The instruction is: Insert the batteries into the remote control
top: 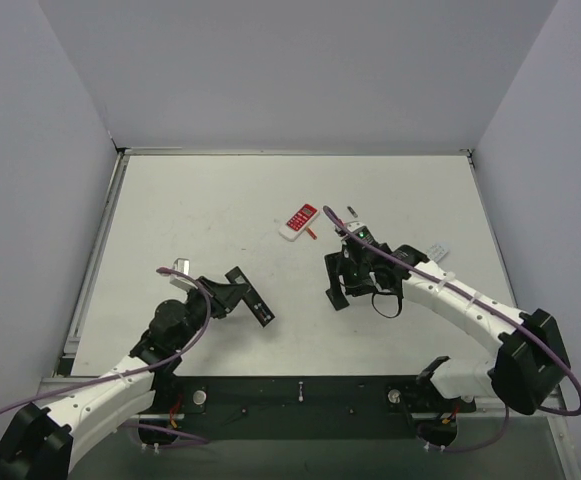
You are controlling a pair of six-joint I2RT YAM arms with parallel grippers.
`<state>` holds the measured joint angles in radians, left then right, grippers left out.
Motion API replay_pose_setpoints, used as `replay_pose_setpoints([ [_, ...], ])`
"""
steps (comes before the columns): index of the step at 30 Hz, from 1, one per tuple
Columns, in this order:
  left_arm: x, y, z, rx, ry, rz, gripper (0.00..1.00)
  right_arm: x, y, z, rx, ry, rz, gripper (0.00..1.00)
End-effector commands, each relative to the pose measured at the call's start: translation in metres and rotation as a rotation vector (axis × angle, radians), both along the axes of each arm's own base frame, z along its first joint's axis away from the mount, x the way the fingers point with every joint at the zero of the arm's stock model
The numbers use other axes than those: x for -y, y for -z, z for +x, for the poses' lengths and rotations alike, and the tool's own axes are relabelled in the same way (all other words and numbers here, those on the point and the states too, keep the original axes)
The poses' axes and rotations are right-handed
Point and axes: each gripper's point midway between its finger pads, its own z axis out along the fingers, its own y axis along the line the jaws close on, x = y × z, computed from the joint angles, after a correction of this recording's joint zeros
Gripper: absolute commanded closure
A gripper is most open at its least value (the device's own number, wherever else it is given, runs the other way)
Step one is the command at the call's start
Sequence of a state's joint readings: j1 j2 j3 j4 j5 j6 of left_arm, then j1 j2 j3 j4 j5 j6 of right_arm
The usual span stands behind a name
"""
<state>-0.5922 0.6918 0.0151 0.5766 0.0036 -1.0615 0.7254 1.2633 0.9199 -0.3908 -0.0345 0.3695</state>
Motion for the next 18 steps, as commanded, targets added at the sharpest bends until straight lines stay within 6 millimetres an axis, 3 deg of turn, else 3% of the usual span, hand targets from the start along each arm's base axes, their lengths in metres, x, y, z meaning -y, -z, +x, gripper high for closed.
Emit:
replay_pose_setpoints([
  [1,-0.010,0.010,-0.003,-0.010,-0.043,-0.045,1.00,0.031,0.040,-0.011,-0.150,0.075,-0.094,0.32],
  [6,-0.013,0.006,-0.004,-0.003,-0.054,-0.054,1.00,0.040,0.069,-0.006,-0.220,0.081,-0.194,0.32],
  [12,-0.011,0.004,-0.005,-0.006,-0.042,-0.061,1.00,0.033,0.083,0.002,-0.259,0.042,-0.224,0.41],
  [18,-0.009,0.002,-0.005,-0.006,-0.030,-0.066,1.00,0.024,0.092,0.001,-0.284,0.003,-0.251,0.41],
])
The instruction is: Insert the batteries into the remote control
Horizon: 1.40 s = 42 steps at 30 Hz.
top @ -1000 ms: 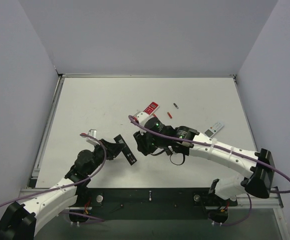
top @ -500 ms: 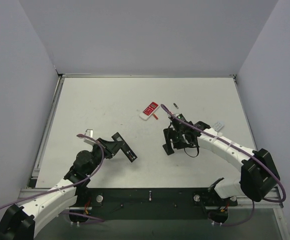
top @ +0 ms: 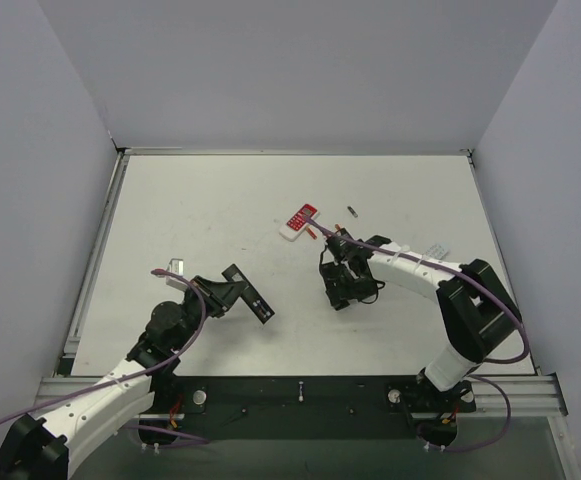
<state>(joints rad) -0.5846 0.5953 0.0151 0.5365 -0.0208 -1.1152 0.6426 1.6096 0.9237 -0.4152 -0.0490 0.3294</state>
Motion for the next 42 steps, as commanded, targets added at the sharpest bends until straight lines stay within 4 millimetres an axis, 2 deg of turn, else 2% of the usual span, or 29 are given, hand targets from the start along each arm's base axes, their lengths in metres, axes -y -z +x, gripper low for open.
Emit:
replay_pose_setpoints([
  [1,-0.003,0.021,-0.005,-0.029,0.006,0.011,1.00,-0.011,-0.003,0.004,-0.006,-0.047,-0.010,0.41],
  [4,-0.002,0.020,-0.005,-0.029,0.009,0.007,1.00,-0.014,0.002,0.003,-0.025,-0.058,-0.024,0.41],
  [16,0.000,0.014,-0.004,-0.030,0.013,-0.011,1.00,-0.016,0.013,-0.010,-0.062,-0.095,-0.080,0.56],
  [22,0.001,0.012,-0.004,-0.033,0.013,-0.022,1.00,-0.018,0.009,-0.014,-0.044,-0.124,-0.101,0.71],
  [25,0.001,0.012,-0.004,-0.037,0.012,-0.034,1.00,-0.021,0.000,-0.010,0.018,-0.146,-0.115,0.79],
  [28,0.000,0.012,-0.005,-0.040,0.010,-0.064,1.00,-0.036,-0.021,-0.007,0.101,-0.188,-0.065,0.87],
  [31,-0.001,0.011,-0.006,-0.042,0.002,-0.099,1.00,-0.055,-0.046,-0.008,0.192,-0.238,0.009,0.91],
  [37,-0.006,0.008,-0.006,-0.028,-0.019,-0.137,1.00,-0.091,-0.100,-0.018,0.340,-0.347,0.160,0.91],
  [38,-0.006,0.007,-0.006,-0.026,-0.022,-0.140,1.00,-0.103,-0.111,-0.023,0.357,-0.382,0.196,0.91],
  [42,-0.008,0.001,-0.007,-0.006,-0.024,-0.166,1.00,-0.128,-0.140,-0.038,0.394,-0.469,0.264,0.91],
])
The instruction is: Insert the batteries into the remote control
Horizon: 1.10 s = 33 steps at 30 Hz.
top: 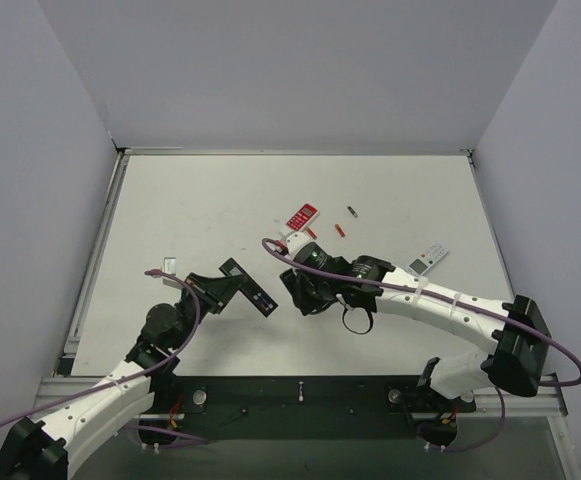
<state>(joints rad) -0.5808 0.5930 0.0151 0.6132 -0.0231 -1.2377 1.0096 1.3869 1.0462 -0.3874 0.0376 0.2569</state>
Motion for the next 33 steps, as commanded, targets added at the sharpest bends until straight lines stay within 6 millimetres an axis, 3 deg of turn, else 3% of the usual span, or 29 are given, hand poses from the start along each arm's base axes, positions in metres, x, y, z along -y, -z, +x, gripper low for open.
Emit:
replay_pose_setpoints([
  [1,-0.009,0.022,-0.008,-0.002,-0.017,-0.027,1.00,-0.029,-0.038,-0.009,0.060,-0.096,0.072,0.91],
  [9,-0.009,0.017,-0.012,0.016,-0.003,-0.038,1.00,-0.067,-0.059,-0.030,0.094,-0.214,0.072,0.91],
  [13,-0.009,0.015,-0.013,0.025,0.000,-0.041,1.00,-0.075,-0.058,-0.033,0.082,-0.237,0.048,0.91],
  [33,-0.008,0.008,-0.014,0.040,0.006,-0.063,1.00,-0.082,-0.049,-0.042,0.050,-0.283,-0.046,0.90],
])
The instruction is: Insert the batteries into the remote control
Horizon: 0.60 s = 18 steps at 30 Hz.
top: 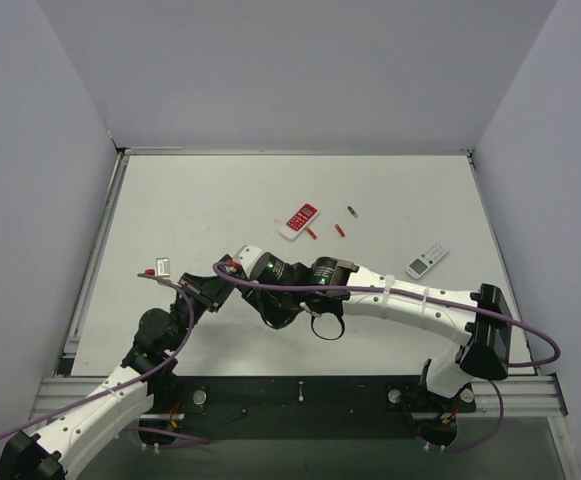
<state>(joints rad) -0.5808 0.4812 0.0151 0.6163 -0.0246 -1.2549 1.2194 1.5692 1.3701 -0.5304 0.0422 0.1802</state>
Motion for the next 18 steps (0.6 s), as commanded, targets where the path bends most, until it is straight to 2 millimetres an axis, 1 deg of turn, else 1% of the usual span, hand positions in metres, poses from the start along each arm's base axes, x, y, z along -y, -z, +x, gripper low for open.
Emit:
replay_pose_setpoints([
  [1,-0.004,0.039,-0.007,-0.046,0.007,0.015,1.00,-0.005,-0.007,-0.001,0.015,-0.016,-0.016,0.90],
  [4,-0.003,0.039,-0.007,-0.045,0.010,0.011,1.00,-0.007,-0.006,0.002,0.022,-0.011,-0.026,0.90],
  [10,-0.002,0.036,-0.010,-0.041,0.023,-0.016,1.00,-0.012,-0.001,0.001,0.008,-0.016,-0.035,0.90],
  [14,-0.003,0.031,-0.011,-0.034,0.024,-0.054,1.00,-0.012,0.001,0.001,0.002,-0.011,-0.041,0.90],
  [18,-0.006,0.026,-0.012,-0.024,0.021,-0.093,1.00,-0.014,0.008,0.001,-0.011,-0.001,-0.057,0.90],
])
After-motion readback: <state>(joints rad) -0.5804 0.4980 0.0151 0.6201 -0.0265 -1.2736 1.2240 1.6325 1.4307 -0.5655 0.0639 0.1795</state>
